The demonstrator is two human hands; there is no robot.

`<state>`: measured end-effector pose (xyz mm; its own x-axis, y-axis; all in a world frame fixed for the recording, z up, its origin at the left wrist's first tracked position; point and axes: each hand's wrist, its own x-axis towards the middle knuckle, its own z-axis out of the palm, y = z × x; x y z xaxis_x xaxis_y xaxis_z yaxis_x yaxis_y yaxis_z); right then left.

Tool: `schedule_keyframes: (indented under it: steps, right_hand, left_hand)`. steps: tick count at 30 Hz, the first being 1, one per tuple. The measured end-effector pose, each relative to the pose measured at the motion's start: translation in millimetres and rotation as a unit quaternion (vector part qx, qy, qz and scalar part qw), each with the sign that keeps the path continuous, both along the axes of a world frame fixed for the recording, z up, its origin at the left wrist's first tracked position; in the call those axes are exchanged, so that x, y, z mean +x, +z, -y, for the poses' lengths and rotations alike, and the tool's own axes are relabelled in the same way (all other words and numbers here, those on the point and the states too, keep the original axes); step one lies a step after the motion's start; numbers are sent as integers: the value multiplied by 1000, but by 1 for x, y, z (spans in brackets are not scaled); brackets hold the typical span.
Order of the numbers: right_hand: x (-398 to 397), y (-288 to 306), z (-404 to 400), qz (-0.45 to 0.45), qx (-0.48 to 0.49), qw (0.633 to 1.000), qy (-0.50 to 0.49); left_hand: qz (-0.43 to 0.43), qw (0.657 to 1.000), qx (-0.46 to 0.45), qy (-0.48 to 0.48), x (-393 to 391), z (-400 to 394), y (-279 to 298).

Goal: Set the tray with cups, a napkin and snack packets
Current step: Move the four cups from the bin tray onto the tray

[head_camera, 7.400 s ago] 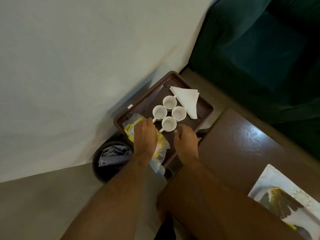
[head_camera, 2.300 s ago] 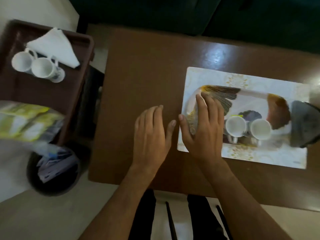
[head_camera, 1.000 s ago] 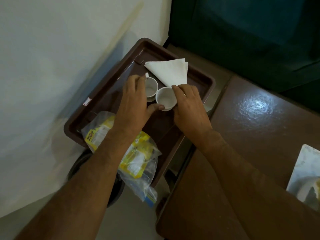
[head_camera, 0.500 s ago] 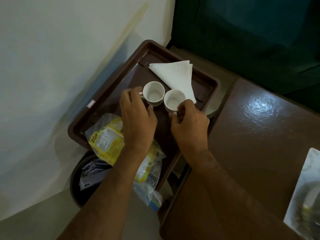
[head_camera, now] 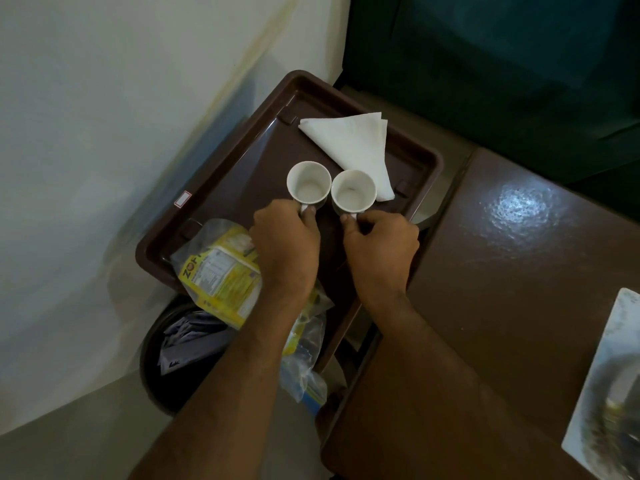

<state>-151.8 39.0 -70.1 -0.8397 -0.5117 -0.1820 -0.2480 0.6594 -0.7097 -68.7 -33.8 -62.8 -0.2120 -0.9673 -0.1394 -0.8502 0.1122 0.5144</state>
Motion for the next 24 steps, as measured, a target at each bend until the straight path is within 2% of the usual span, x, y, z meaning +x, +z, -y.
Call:
schedule_keyframes:
  steps: [7, 14, 24]
  right_hand:
    - [-1, -1, -18, -8, -58, 998, -21]
    - [-11, 20, -49, -51, -139, 988, -46]
    - [-44, 42, -147, -47, -159, 982, -86]
  left_hand:
    - [-109, 993, 22, 40, -4, -21, 5]
    - [-157, 986, -17, 52, -12, -63, 28]
    - [-193, 980, -16, 42, -40, -144, 49]
